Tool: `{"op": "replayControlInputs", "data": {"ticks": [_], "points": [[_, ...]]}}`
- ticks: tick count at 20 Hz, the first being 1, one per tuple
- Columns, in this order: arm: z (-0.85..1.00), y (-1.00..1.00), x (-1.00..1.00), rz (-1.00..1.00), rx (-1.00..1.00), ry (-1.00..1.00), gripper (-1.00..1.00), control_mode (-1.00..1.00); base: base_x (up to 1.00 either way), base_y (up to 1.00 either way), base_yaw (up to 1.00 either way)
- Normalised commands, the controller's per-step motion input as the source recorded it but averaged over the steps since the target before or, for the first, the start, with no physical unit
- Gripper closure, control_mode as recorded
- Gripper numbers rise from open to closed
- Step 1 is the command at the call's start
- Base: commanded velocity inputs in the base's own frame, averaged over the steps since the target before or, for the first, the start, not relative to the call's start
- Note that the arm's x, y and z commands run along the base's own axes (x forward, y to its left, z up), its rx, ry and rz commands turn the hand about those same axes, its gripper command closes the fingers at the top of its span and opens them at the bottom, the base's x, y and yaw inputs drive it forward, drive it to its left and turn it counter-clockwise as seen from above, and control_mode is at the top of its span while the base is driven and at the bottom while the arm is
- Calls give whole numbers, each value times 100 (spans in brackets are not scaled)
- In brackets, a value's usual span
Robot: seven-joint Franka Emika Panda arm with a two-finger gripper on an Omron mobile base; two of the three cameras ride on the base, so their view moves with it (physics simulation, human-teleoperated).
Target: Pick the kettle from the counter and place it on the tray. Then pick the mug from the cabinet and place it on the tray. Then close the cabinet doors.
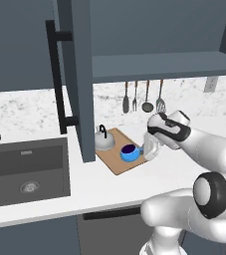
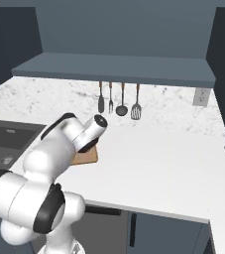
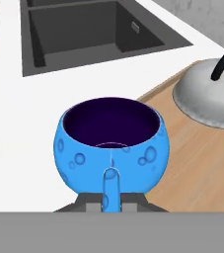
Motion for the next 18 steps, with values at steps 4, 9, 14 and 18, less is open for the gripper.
{"op": "replayControlInputs", "data": {"ticks": [4,9,14,18], "points": [[-23,14,39,3,0,0,100,-100,0,0,0],[-30,16,39,0,0,0,100,-100,0,0,0],[-30,9,38,0,0,0,100,-100,0,0,0],[-28,0,36,2,0,0,100,-100,0,0,0]]}}
